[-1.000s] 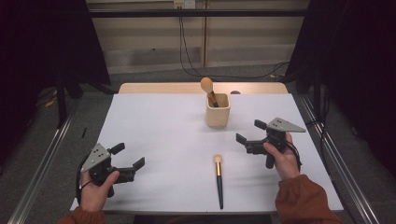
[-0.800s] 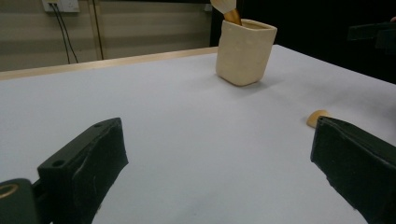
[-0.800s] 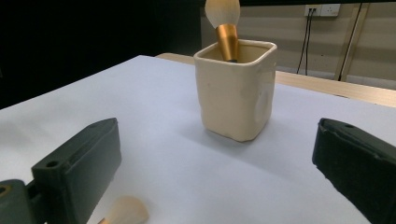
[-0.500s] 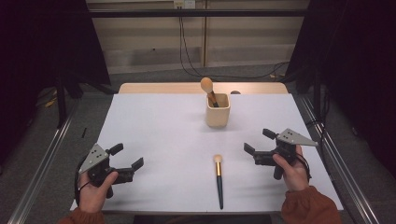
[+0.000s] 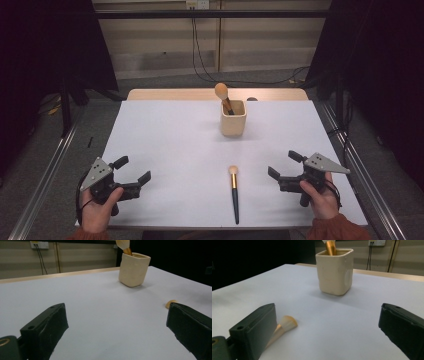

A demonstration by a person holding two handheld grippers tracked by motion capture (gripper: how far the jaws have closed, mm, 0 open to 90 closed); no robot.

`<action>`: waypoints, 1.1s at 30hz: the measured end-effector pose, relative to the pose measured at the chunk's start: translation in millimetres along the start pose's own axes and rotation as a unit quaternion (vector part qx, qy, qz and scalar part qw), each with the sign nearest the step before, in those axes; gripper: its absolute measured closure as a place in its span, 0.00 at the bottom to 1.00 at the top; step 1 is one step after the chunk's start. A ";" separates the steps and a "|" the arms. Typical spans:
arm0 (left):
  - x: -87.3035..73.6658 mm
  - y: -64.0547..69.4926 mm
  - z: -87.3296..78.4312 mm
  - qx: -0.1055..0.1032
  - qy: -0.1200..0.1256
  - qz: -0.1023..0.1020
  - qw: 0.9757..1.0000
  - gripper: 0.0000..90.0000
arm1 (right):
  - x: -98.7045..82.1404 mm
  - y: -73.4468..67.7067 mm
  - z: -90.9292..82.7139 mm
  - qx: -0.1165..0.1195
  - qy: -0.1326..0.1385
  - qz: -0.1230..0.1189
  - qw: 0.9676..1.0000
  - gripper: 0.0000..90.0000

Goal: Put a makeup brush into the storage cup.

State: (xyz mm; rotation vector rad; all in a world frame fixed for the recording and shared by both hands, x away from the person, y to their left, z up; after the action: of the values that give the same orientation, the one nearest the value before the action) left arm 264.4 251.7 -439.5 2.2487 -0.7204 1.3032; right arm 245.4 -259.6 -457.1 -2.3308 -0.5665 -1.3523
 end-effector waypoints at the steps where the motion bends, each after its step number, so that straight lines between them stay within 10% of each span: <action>1: 0.0 0.0 0.1 -0.001 -0.001 0.001 1.000 0.04 | -1.7 0.0 -1.0 -0.002 -0.001 -0.001 1.000 0.01; 33: 1.3 0.2 5.2 -0.008 -0.004 0.003 1.000 0.04 | 20.3 -18.6 21.0 0.031 0.006 -0.016 0.999 0.00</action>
State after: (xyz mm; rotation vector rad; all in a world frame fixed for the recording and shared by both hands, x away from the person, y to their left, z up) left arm 268.2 248.1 -440.7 2.2420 -0.7391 1.2864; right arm 260.2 -230.1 -446.6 -2.2723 -0.6355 -1.3433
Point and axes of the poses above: each handheld gripper's, and its own axes: z roughly forward along the jaws, x roughly out of its top, y roughly to its right, the point moved 2 cm from there along z, roughly forward along the jaws, and after that the axes turned 11 degrees about -y, right-handed, at the moved point
